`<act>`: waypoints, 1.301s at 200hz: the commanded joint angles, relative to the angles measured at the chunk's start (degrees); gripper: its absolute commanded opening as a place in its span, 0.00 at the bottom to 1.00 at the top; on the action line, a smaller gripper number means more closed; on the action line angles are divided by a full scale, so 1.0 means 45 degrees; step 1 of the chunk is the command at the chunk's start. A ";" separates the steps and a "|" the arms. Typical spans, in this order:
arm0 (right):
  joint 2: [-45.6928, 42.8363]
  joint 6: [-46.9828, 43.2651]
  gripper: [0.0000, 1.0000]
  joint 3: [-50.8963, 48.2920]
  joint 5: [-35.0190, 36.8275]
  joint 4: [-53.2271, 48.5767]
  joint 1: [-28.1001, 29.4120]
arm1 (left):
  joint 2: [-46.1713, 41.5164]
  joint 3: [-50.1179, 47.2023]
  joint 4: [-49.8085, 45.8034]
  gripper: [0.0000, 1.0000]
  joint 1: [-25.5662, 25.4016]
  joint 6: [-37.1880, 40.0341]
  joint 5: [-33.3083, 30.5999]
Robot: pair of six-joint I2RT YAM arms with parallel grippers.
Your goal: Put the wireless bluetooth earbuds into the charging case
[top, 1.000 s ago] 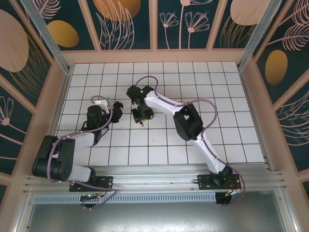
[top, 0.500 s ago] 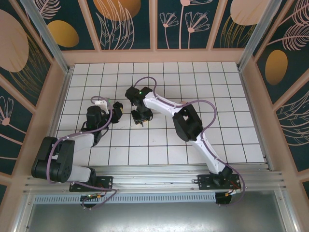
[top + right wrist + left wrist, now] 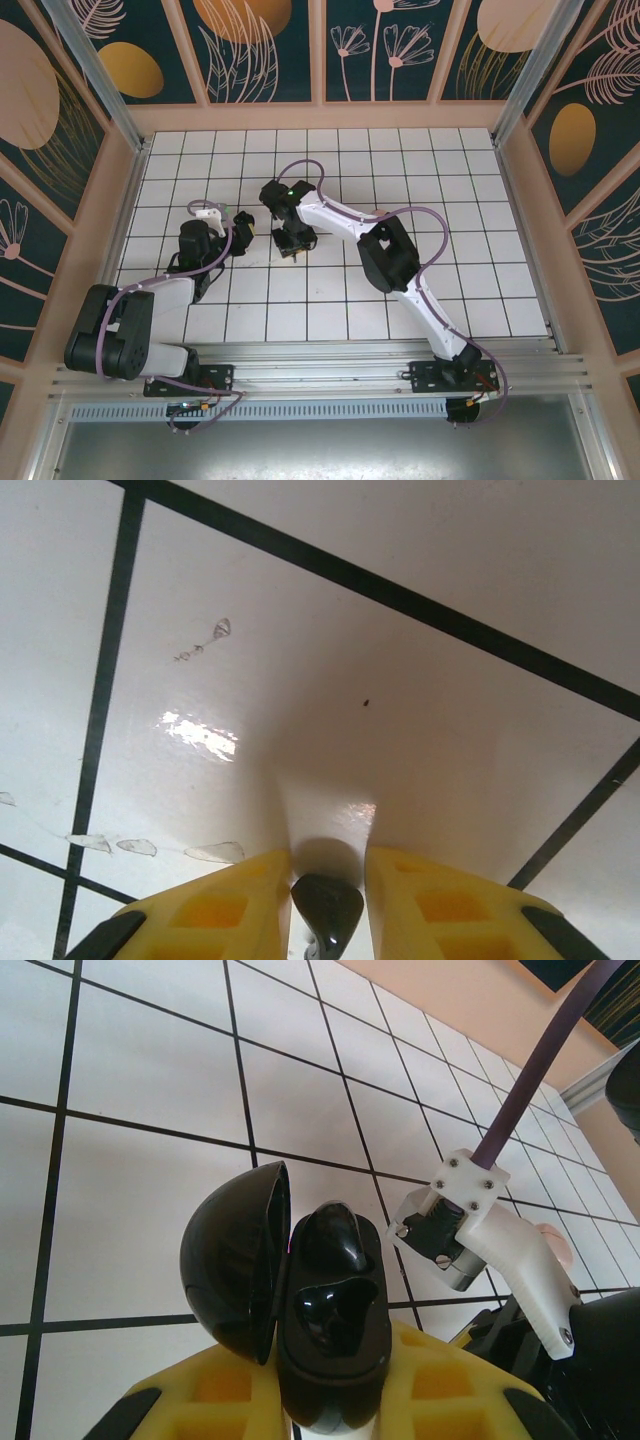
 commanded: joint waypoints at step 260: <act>-1.4234 -0.0406 0.20 -1.6227 0.2589 1.2011 -0.1893 | 0.3784 0.3407 0.2779 0.11 -0.3332 0.2196 0.4919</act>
